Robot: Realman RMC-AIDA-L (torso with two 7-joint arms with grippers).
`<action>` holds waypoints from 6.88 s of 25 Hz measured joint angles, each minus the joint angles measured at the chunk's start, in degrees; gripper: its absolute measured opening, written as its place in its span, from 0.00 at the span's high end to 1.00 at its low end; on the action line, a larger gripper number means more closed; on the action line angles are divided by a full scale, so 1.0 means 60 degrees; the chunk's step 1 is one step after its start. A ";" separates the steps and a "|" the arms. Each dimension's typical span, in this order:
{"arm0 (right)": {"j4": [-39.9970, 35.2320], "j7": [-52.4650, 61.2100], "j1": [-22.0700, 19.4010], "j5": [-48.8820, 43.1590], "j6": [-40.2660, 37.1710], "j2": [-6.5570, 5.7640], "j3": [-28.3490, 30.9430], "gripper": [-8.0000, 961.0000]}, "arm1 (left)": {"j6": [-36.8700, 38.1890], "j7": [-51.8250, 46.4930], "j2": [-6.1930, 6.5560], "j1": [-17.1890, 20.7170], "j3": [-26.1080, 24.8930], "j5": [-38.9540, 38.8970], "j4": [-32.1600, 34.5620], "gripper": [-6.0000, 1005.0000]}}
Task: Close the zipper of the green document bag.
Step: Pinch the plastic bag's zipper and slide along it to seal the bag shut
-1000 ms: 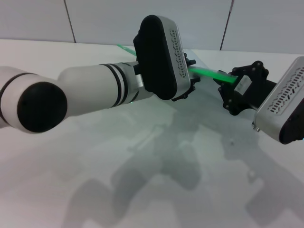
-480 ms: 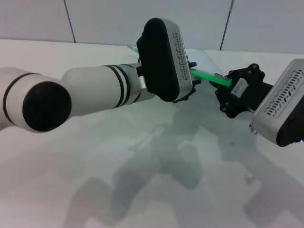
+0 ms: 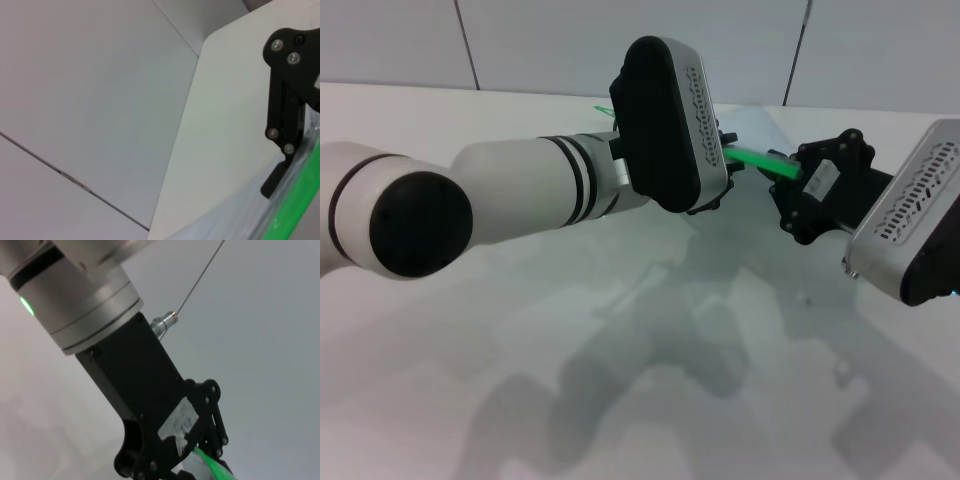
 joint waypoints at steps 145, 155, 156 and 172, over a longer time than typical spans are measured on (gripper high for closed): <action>-0.1703 -0.0098 -0.0673 0.0009 -0.0693 0.0002 0.0234 0.99 | 0.1283 -0.0125 -0.0012 0.0191 0.0047 -0.0262 0.0591 0.93; -0.1574 -0.0104 -0.0598 0.0007 -0.0747 0.0001 0.0250 0.99 | 0.1283 -0.0133 -0.0012 0.0159 0.0139 -0.0262 0.0545 0.93; -0.1558 -0.0104 -0.0593 0.0007 -0.0747 0.0002 0.0249 0.99 | 0.1283 -0.0134 -0.0012 0.0159 0.0140 -0.0262 0.0549 0.93; -0.1307 -0.0103 -0.0469 -0.0010 -0.0732 0.0002 0.0250 0.99 | 0.1285 -0.0148 -0.0012 0.0117 0.0143 -0.0263 0.0615 0.93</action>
